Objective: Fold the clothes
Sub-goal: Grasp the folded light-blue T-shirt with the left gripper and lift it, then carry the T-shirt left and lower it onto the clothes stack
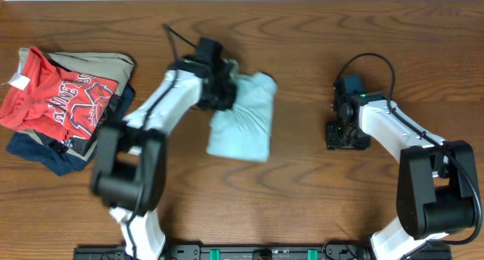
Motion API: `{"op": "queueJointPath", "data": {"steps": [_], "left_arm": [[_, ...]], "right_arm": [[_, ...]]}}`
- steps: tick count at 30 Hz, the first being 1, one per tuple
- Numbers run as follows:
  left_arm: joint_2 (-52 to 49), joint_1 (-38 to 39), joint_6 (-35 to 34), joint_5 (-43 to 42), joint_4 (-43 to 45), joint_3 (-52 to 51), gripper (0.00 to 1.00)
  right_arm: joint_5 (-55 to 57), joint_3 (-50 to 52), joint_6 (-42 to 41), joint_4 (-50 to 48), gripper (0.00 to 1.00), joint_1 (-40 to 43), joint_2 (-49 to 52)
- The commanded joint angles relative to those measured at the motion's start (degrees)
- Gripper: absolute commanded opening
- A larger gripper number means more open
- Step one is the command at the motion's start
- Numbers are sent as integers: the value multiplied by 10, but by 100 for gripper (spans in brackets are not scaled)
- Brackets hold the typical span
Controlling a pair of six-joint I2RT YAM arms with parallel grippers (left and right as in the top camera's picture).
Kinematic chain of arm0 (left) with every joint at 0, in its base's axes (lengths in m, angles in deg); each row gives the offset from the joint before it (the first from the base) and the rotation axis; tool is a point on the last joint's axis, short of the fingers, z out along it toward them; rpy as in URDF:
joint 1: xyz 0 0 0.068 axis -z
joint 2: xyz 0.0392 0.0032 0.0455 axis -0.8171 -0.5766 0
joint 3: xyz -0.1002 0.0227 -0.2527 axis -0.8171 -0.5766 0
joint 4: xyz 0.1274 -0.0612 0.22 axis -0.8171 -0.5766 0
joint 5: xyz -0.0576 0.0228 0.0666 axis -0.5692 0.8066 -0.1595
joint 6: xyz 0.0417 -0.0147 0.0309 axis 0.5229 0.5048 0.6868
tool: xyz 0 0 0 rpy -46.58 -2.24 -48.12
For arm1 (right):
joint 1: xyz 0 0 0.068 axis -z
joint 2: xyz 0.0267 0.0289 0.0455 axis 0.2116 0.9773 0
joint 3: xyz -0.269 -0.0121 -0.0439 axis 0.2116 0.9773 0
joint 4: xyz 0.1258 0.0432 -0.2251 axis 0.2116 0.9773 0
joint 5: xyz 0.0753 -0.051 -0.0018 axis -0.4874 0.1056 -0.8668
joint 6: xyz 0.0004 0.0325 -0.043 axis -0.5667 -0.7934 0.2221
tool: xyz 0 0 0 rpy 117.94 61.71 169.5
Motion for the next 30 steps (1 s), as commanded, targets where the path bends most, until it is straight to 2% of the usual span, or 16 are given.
{"op": "queueJointPath", "data": {"steps": [1, 9, 15, 30], "left_arm": [[86, -29, 2, 142, 1, 2, 6], [205, -120, 4, 257, 54, 2, 6], [233, -194, 4, 259, 99, 2, 7], [206, -375, 3, 259, 136, 2, 8]], "right_arm": [[16, -4, 6, 5, 49, 17, -9], [16, -4, 6, 14, 49, 33, -9], [16, -4, 6, 17, 49, 33, -9], [16, -4, 6, 17, 50, 33, -9]]}}
